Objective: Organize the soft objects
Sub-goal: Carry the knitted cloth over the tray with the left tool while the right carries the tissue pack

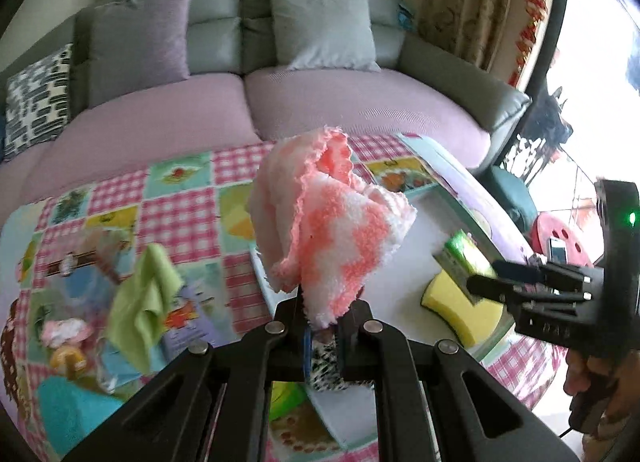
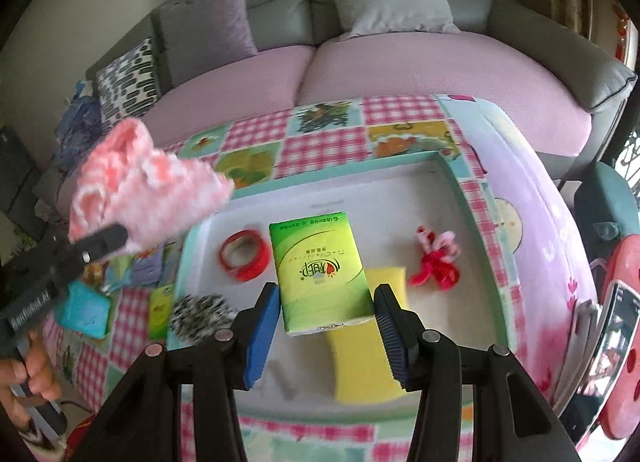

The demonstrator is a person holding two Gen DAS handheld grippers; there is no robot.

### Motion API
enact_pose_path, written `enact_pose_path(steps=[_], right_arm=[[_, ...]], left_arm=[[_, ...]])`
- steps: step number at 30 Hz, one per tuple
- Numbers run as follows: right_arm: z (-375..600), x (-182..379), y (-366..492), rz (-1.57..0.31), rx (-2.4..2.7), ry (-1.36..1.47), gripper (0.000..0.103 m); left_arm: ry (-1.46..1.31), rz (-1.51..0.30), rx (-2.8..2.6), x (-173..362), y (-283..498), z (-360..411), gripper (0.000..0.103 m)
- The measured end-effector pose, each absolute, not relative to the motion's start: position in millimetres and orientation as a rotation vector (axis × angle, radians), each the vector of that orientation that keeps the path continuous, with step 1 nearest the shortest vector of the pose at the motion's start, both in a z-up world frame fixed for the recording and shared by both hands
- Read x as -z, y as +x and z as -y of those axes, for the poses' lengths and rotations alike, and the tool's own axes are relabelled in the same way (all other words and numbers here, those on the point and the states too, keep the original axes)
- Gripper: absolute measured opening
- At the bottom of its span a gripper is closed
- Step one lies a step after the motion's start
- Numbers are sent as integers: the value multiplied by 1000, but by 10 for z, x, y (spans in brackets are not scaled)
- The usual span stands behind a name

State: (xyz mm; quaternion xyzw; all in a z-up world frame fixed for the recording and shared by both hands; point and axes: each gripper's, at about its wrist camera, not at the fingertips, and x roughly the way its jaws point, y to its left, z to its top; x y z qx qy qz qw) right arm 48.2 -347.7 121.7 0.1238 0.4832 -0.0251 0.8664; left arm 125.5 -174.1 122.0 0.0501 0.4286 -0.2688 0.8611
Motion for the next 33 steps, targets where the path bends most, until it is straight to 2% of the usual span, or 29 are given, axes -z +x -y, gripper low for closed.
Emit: enact_pose_path(steps=[8, 19, 33], right_arm=[[3759, -1009, 768, -1039, 104, 256, 51], [3937, -789, 996, -1061, 141, 227, 51], [3976, -694, 1034, -1079, 156, 176, 52]], left_arm=[[92, -989, 629, -813, 1504, 2135, 9], [93, -1025, 718, -587, 1644, 2575, 9], [98, -1109, 691, -326, 1708, 2702, 9]])
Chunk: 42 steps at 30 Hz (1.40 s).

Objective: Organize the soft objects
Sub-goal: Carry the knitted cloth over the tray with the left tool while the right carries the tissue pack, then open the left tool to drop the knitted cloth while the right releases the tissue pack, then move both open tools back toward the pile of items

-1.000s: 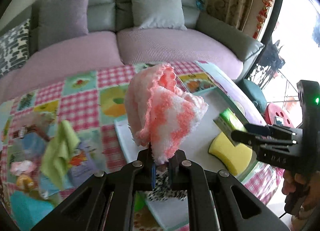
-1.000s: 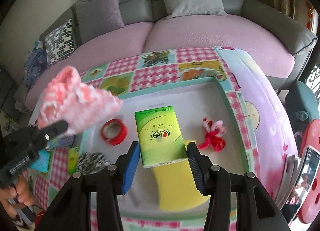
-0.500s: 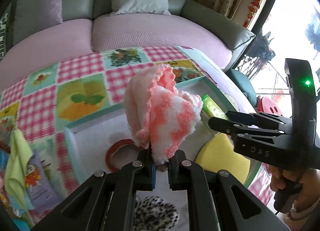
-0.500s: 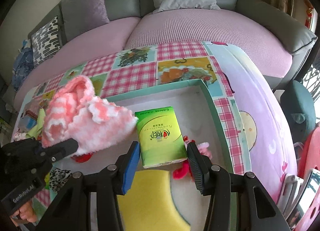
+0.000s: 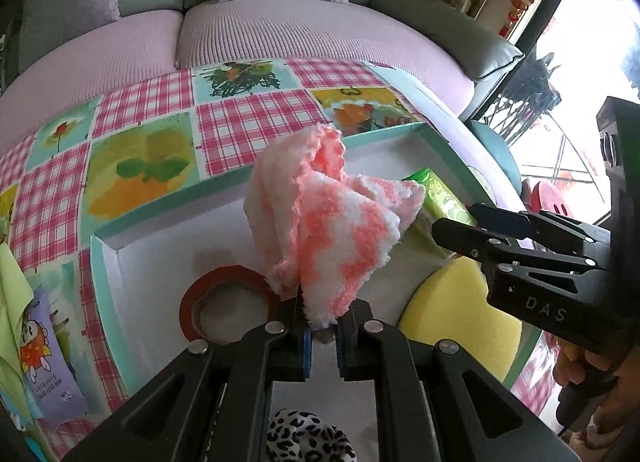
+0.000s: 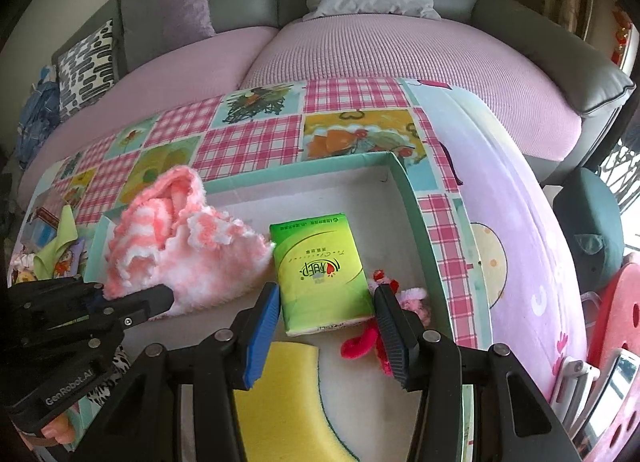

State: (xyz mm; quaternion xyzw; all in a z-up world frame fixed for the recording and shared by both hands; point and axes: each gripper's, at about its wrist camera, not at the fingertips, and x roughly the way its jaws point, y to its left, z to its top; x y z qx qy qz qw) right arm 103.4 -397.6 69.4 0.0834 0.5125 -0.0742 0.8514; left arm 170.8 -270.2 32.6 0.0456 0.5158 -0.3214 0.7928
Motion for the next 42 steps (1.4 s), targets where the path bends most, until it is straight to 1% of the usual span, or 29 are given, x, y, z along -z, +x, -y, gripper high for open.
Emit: enact_pose_path(steps=[4, 5, 7, 8, 9, 11, 13, 15, 19, 25, 27, 31, 35, 37, 38, 40, 41, 42], right_arm=[[3974, -706, 1029, -1083, 156, 176, 52], [3970, -713, 1025, -1084, 156, 174, 52], [3959, -729, 1024, -1087, 156, 171, 52], [3952, -735, 1026, -1088, 154, 170, 53], [3945, -750, 1022, -1086, 150, 170, 57], [3932, -792, 1019, -1078, 141, 165, 61], [3908, -855, 993, -1067, 134, 155, 61], [3893, -910, 955, -1058, 131, 150, 63], [3866, -955, 840, -1073, 128, 167, 63], [3753, -947, 698, -1097, 105, 154, 63], [3719, -957, 666, -1096, 94, 149, 63], [3689, -984, 624, -1090, 81, 148, 63], [3675, -996, 599, -1092, 77, 151, 63], [3656, -1002, 578, -1093, 73, 146, 63], [3640, -1000, 568, -1096, 70, 143, 63], [3621, -993, 564, -1101, 64, 136, 68], [3609, -993, 559, -1101, 64, 134, 74], [3600, -996, 552, -1098, 64, 132, 77]], left_arm=[[108, -1106, 680, -379, 1691, 2680, 11], [113, -1107, 675, -397, 1679, 2674, 13], [120, -1101, 671, -444, 1646, 2663, 24], [121, -1097, 673, -464, 1637, 2654, 36], [124, -1093, 671, -491, 1620, 2644, 42], [127, -1082, 660, -547, 1592, 2613, 42], [120, -1071, 646, -611, 1567, 2555, 44], [119, -1057, 609, -678, 1541, 2469, 50], [150, -1015, 473, -778, 1455, 2253, 53], [142, -1041, 319, -704, 1410, 1958, 57], [138, -1044, 287, -673, 1401, 1898, 61], [118, -1053, 240, -642, 1381, 1771, 63], [109, -1049, 209, -637, 1370, 1712, 67], [103, -1043, 194, -642, 1370, 1671, 72], [98, -1040, 184, -647, 1365, 1644, 78], [90, -1032, 174, -651, 1360, 1601, 79], [92, -1031, 170, -650, 1363, 1586, 79], [97, -1029, 162, -648, 1362, 1572, 79]])
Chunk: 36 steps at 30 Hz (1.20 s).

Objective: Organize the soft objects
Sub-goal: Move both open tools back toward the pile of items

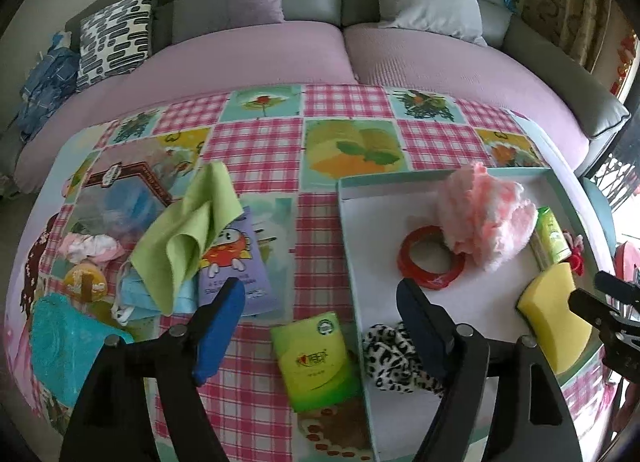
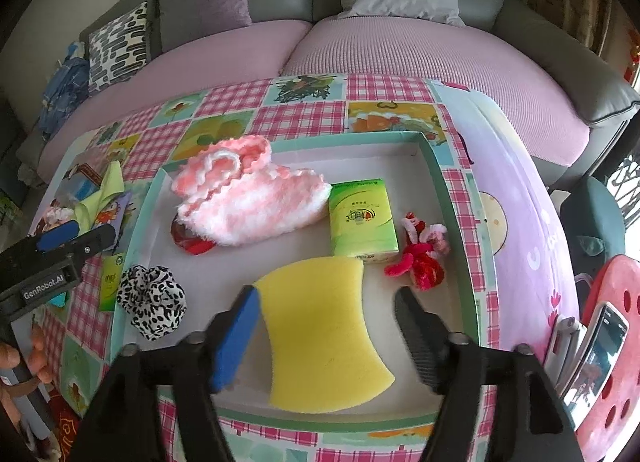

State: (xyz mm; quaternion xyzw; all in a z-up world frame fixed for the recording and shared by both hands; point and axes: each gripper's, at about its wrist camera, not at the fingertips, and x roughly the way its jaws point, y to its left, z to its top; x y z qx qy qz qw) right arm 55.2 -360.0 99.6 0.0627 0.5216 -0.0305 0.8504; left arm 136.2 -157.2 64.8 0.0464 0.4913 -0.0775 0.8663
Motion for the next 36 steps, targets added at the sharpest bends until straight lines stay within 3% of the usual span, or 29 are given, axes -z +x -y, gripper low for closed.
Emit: enact_pose_path(steps=[4, 6, 36], right_arm=[[3576, -1005, 550, -1092, 70, 129, 90], [3565, -1010, 548, -1084, 67, 129, 103], [2896, -1311, 222, -1103, 84, 95, 103]], left_arm=[[112, -1019, 129, -636, 1364, 1494, 82], [108, -1011, 107, -637, 1363, 1435, 94], [20, -968, 132, -1033, 931, 629, 94]])
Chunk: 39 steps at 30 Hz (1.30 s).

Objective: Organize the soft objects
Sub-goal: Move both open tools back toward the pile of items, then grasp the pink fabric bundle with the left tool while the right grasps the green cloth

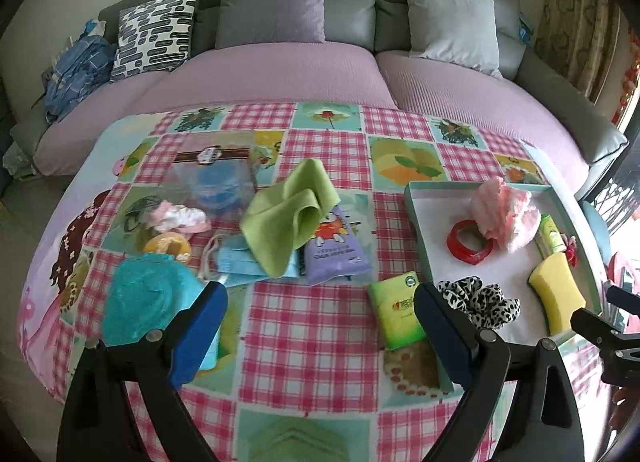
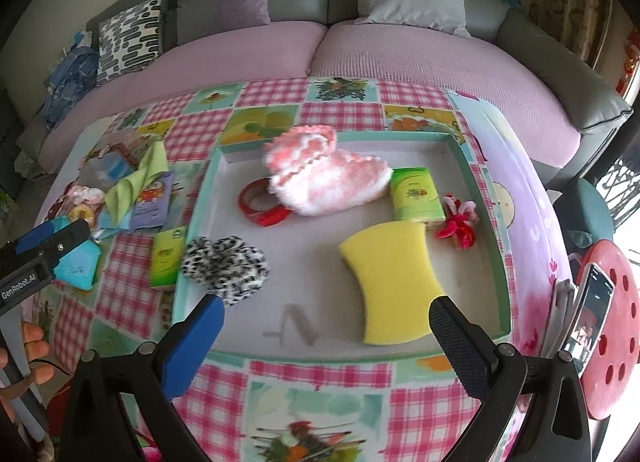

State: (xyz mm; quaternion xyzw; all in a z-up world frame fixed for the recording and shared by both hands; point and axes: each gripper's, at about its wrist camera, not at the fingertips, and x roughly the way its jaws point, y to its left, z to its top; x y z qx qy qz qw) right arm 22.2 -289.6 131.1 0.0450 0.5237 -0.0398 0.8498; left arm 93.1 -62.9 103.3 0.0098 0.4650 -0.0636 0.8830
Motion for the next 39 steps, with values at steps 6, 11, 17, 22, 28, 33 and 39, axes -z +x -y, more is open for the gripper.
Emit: enact_pose_path(steps=[6, 11, 17, 22, 28, 33, 39], right_arm=[[2654, -1413, 190, -1099, 76, 100, 103], [2405, -1465, 252, -1099, 51, 95, 103], [2070, -1516, 414, -1093, 15, 78, 103], [1812, -1524, 554, -1092, -25, 51, 103], [1568, -1521, 720, -1096, -71, 20, 103], [1428, -1491, 885, -1104, -97, -6, 103], [1266, -1444, 1147, -1108, -159, -17, 103]], left_arm=[[0, -970, 160, -1132, 897, 367, 94], [-29, -965, 166, -1223, 942, 52, 94], [-67, -938, 137, -1339, 1031, -399, 94], [-95, -927, 91, -1367, 1154, -765, 94], [-101, -944, 62, -1316, 1337, -1064, 95], [-96, -974, 68, -1251, 1509, -1177, 94], [-104, -1028, 91, -1075, 1752, -1232, 94]])
